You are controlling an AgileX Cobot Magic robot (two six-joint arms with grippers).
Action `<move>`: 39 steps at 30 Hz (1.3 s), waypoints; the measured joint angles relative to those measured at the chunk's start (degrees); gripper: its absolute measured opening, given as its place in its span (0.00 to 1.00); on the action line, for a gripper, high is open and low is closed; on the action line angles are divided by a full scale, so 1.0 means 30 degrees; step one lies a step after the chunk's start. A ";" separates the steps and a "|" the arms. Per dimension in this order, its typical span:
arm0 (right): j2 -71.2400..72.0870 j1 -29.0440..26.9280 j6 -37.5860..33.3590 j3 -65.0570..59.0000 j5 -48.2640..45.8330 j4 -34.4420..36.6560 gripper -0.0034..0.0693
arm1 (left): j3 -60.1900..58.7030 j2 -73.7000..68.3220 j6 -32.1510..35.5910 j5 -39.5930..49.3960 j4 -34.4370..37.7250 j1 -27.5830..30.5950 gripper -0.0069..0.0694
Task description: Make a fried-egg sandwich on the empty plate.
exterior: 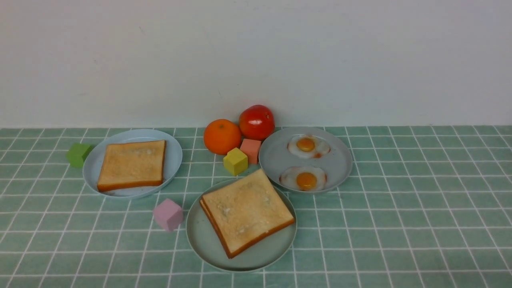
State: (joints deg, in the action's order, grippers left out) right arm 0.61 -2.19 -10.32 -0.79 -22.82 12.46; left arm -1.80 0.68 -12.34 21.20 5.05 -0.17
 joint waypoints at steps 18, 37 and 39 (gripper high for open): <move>0.0000 0.0000 0.0000 0.0000 0.0000 0.0000 0.14 | 0.0000 0.0000 0.0000 0.0000 0.0000 0.0000 0.08; 0.0000 0.0000 0.0000 0.0000 0.0000 0.0000 0.18 | 0.0000 0.0000 0.0000 0.0000 -0.0036 0.0000 0.09; 0.0000 0.0000 0.0000 0.0000 0.0000 0.0000 0.18 | 0.0000 0.0000 0.0000 0.0000 -0.0036 0.0000 0.10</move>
State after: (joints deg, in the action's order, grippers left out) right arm 0.61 -2.19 -10.32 -0.79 -22.82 12.46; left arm -1.80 0.68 -12.34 21.20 4.94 -0.17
